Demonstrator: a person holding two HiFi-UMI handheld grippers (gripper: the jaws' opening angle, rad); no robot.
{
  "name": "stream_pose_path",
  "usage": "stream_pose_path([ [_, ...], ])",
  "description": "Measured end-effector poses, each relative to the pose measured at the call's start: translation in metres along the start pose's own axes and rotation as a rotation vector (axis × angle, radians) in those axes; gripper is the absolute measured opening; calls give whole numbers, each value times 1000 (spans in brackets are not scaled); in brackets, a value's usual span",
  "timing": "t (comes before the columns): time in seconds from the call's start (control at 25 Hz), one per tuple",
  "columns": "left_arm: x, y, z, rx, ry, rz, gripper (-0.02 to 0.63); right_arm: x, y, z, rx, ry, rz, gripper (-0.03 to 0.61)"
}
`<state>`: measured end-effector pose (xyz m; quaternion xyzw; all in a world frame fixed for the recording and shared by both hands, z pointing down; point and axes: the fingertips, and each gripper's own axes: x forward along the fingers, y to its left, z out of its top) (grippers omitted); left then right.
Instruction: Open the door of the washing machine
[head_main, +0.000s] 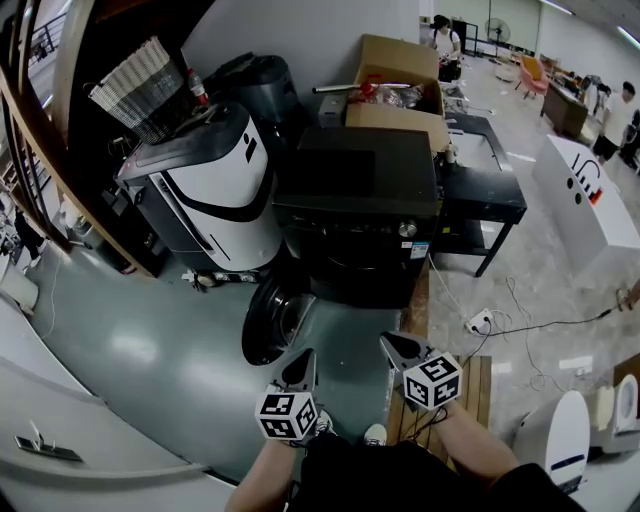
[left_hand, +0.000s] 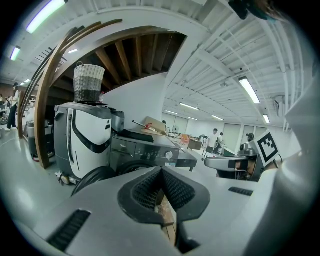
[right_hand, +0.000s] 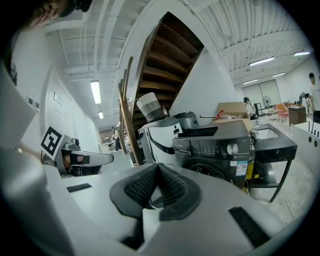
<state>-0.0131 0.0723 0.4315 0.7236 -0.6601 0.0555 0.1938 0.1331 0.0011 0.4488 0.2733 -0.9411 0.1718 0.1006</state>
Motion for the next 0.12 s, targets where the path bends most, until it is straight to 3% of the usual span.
stream_pose_path([
  [0.12, 4, 0, 2, 0, 0, 3, 18, 2, -3, 2, 1, -1, 2, 17],
])
